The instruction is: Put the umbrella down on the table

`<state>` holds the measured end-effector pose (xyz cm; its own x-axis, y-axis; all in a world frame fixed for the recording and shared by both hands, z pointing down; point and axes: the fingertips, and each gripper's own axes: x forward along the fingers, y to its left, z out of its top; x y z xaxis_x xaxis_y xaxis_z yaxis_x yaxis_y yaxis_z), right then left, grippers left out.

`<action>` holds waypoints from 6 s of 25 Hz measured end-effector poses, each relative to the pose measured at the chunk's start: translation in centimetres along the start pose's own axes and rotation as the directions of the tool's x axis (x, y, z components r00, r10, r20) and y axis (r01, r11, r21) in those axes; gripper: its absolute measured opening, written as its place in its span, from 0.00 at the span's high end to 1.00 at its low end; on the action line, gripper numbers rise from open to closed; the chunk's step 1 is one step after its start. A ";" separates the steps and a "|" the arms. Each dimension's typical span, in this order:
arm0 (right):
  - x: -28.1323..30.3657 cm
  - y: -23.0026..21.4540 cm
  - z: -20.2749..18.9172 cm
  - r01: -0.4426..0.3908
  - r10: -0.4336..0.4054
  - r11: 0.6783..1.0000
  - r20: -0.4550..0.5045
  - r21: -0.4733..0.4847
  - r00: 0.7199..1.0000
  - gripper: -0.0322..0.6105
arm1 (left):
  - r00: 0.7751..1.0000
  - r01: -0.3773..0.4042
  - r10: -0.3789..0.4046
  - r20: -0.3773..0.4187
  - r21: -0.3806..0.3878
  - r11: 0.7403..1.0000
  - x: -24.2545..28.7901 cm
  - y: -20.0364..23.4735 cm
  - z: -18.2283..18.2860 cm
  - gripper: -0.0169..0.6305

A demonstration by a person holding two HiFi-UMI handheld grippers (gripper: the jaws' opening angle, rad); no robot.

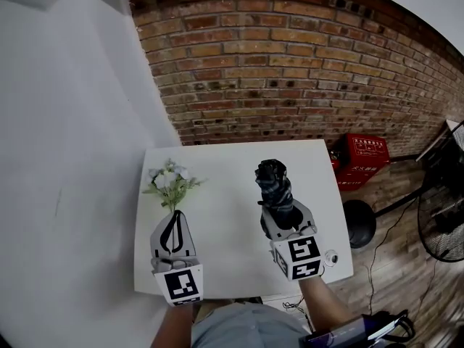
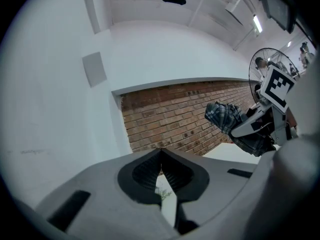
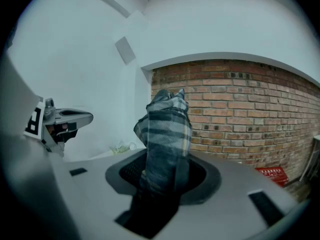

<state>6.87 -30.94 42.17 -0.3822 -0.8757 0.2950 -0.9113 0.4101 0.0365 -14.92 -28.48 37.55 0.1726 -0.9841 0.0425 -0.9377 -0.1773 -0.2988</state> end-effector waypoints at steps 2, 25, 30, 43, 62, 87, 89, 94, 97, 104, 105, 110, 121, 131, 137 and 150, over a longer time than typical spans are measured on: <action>0.5 -0.1 -0.4 0.001 -0.001 1.000 -0.010 0.006 1.000 0.68 | 1.000 0.002 -0.002 0.000 0.012 1.000 0.4 0.2 -0.3 0.96; 4.3 -0.8 -7.0 0.021 -0.018 1.000 -0.177 0.017 0.984 0.68 | 0.998 0.036 -0.036 -0.042 0.011 0.999 2.7 0.6 -3.5 0.96; 4.8 -0.7 -8.2 0.021 -0.016 1.000 -0.207 0.019 0.978 0.68 | 0.998 0.042 -0.041 -0.054 0.012 0.999 3.0 0.7 -3.8 0.96; 6.3 -0.8 -11.1 0.029 -0.021 0.999 -0.272 0.026 0.962 0.68 | 0.996 0.044 -0.045 -0.077 -0.006 0.999 3.7 1.3 -4.8 0.96; 7.7 -1.3 -15.0 0.048 -0.030 0.998 -0.342 0.043 0.939 0.68 | 0.991 0.061 -0.062 -0.117 -0.016 0.998 5.1 1.0 -6.3 0.96; 10.3 -1.8 -19.0 0.056 -0.012 0.995 -0.471 0.081 0.882 0.66 | 0.986 0.065 -0.066 -0.153 -0.015 0.998 6.5 1.6 -8.5 0.96; 10.4 -1.7 -19.3 0.053 -0.006 0.995 -0.486 0.083 0.874 0.66 | 0.985 0.064 -0.068 -0.157 -0.031 0.997 6.5 1.5 -8.6 0.96; 10.7 -1.7 -19.8 0.042 0.021 0.993 -0.514 0.111 0.857 0.64 | 0.984 0.060 -0.067 -0.163 -0.049 0.997 6.5 1.6 -8.7 0.96; 10.9 -1.8 -20.1 0.040 0.042 0.989 -0.523 0.145 0.851 0.61 | 0.985 0.063 -0.070 -0.160 -0.049 0.997 6.5 1.5 -8.8 0.96; 10.7 -2.2 -19.1 0.034 0.065 0.981 -0.491 0.190 0.869 0.47 | 0.987 0.073 -0.080 -0.142 -0.060 0.996 6.2 1.0 -8.1 0.96; 10.6 -2.4 -18.7 0.034 0.065 0.980 -0.478 0.194 0.876 0.46 | 0.987 0.076 -0.084 -0.139 -0.057 0.995 6.1 0.8 -7.9 0.96; 9.1 -3.1 -16.4 0.027 0.056 0.982 -0.421 0.188 0.906 0.44 | 0.989 0.094 -0.100 -0.106 -0.061 0.994 5.1 -0.6 -6.3 0.96; 1.7 -0.5 -4.1 -0.062 0.072 0.990 -0.072 0.126 0.995 0.67 | 0.993 0.116 -0.114 0.032 -0.045 0.992 0.9 -3.4 1.9 0.96; -7.3 0.1 4.8 -0.022 0.014 0.999 0.204 0.040 0.979 0.94 | 0.983 0.087 -0.084 0.162 -0.008 0.996 -3.4 -5.1 9.5 0.96; -9.4 1.2 6.1 -0.032 0.036 0.999 0.247 -0.020 0.968 0.94 | 0.983 0.077 -0.075 0.168 -0.002 0.997 -4.7 -5.6 10.4 0.96; -10.3 0.8 7.3 -0.002 0.017 0.998 0.276 -0.056 0.961 0.94 | 0.979 0.084 -0.085 0.186 0.017 0.996 -4.8 -6.4 11.1 0.96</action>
<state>8.94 -23.43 32.22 -0.4254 -0.9048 0.0206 -0.9006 0.4255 0.0889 -6.43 -22.47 28.66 0.3049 -0.9460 -0.1099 -0.9149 -0.2588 -0.3099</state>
